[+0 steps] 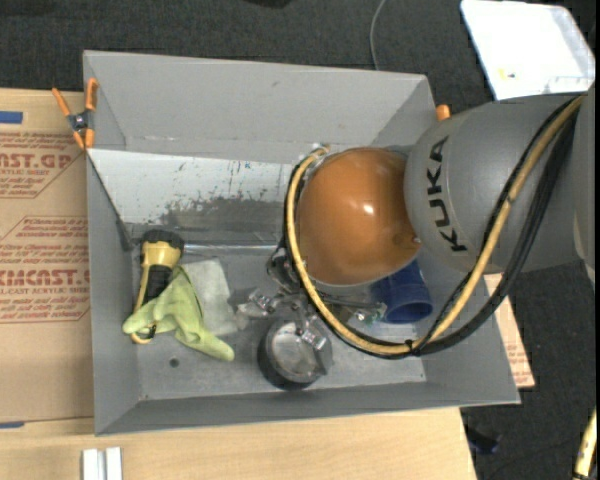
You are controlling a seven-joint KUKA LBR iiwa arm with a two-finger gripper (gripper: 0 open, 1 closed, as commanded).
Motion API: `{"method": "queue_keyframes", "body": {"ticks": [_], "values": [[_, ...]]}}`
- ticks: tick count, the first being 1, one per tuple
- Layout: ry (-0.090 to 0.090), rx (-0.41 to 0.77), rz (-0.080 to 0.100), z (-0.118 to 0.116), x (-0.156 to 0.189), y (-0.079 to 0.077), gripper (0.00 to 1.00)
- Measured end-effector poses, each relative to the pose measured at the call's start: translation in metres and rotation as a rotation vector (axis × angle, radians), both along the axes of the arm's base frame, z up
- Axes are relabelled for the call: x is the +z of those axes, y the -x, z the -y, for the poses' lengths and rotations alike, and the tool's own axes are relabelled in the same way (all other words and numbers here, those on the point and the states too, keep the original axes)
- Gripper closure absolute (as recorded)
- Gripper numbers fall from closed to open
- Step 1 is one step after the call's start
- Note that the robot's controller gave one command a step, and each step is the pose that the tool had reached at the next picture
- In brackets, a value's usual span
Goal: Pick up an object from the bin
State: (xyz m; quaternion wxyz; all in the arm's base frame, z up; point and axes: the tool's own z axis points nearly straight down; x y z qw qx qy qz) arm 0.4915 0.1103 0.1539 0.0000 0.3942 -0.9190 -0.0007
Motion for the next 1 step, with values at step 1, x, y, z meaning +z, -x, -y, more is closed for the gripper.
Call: {"method": "queue_keyframes", "body": {"ticks": [1], "values": [[-0.001,0.28,0.007,0.0045,-0.0593,-0.0174,0.0]]}}
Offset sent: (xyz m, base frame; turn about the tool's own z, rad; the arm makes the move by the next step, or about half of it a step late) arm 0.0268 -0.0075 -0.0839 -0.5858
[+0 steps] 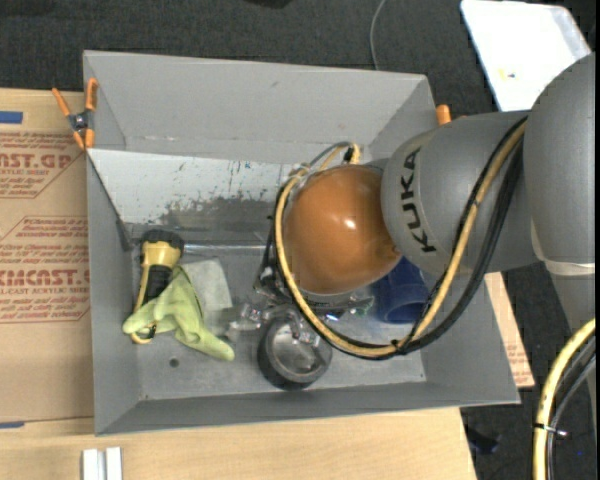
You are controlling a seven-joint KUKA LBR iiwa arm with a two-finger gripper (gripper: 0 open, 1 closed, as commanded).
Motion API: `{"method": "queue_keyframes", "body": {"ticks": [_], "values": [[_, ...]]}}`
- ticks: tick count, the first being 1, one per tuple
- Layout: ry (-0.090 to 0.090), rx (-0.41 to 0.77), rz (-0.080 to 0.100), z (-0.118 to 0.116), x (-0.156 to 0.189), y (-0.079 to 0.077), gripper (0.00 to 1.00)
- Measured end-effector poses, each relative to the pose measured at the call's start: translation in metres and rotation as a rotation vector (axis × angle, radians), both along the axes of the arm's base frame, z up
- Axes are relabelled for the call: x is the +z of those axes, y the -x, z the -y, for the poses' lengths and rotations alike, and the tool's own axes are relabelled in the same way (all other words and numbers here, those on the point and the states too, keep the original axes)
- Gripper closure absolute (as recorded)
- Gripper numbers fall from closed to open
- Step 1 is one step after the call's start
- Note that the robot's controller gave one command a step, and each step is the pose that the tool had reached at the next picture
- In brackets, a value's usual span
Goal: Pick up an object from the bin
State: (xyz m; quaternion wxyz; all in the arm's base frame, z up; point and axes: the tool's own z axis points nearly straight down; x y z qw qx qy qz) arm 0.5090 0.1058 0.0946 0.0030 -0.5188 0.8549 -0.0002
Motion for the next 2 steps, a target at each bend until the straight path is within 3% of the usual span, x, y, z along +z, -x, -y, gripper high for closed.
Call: {"method": "queue_keyframes", "body": {"ticks": [1,2], "values": [[-0.004,0.303,0.002,0.0011,-0.0246,-0.0092,1.0],[-0.004,0.303,0.002,0.0011,-0.0244,-0.0092,1.0]]}}
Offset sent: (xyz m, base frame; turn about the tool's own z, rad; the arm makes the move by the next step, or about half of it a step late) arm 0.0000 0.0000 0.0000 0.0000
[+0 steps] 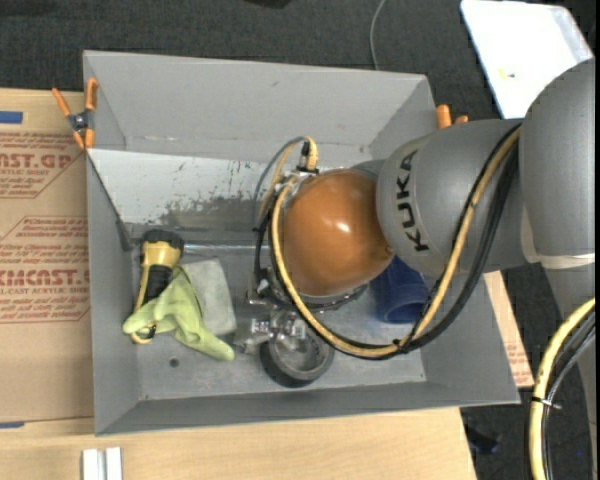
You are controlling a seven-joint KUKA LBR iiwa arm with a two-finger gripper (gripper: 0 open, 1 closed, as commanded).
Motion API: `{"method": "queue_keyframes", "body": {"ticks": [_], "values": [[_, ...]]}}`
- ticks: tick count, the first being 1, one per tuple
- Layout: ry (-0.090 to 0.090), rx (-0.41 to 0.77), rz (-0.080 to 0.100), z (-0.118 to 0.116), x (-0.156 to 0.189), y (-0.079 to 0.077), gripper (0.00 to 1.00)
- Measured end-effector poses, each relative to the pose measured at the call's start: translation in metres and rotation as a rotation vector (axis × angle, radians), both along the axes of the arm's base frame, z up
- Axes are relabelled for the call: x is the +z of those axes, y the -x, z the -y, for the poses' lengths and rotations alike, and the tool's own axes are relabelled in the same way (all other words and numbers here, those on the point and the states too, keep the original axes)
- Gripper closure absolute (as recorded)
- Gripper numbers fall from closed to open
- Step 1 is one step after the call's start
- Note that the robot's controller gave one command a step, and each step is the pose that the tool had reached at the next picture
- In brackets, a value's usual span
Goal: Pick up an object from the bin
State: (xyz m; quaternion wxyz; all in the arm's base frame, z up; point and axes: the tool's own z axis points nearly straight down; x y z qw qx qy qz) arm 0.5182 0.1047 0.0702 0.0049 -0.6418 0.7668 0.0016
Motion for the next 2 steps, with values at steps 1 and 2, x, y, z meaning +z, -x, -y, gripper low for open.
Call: {"method": "queue_keyframes", "body": {"ticks": [1,2], "values": [[0.0,-0.001,-0.003,0.0,0.007,0.001,1.0],[-0.001,-0.002,-0.007,-0.001,0.044,0.003,1.0]]}}
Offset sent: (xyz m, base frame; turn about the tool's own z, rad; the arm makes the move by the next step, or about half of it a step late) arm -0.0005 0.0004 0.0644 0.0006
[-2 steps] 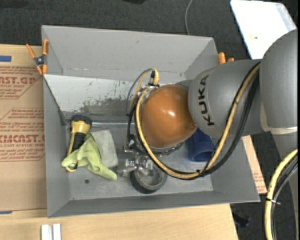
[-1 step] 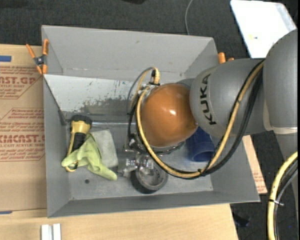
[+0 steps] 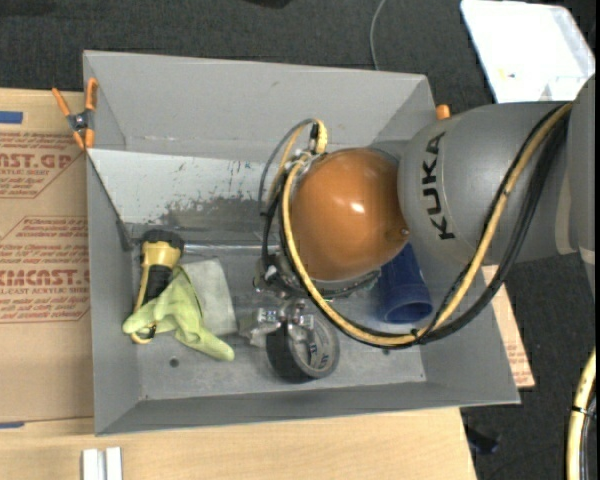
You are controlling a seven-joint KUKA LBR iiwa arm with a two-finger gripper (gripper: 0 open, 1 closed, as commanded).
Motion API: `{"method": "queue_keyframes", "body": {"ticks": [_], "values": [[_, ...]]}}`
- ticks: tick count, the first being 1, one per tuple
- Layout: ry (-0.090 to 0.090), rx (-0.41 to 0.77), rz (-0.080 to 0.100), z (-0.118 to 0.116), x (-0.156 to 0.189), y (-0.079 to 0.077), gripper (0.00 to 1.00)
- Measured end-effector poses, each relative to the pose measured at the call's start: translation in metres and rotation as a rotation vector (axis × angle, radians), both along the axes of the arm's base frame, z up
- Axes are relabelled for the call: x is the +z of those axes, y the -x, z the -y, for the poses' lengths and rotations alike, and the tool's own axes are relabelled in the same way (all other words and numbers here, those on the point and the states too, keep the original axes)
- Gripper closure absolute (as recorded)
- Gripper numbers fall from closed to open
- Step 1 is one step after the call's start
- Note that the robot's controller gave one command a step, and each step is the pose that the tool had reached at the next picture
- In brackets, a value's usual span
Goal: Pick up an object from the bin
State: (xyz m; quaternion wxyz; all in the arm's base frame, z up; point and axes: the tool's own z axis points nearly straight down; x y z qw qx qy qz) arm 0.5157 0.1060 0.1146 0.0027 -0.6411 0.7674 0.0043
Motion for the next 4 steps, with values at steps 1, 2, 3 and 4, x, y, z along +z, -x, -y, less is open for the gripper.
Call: {"method": "queue_keyframes", "body": {"ticks": [1,2,3,4], "values": [[-0.002,-0.001,-0.001,-0.001,0.018,0.0,1.0],[-0.002,-0.002,-0.004,-0.001,0.03,0.001,1.0],[-0.004,-0.002,-0.004,-0.002,0.05,0.002,1.0],[-0.004,-0.002,-0.003,-0.002,0.065,0.001,1.0]]}}
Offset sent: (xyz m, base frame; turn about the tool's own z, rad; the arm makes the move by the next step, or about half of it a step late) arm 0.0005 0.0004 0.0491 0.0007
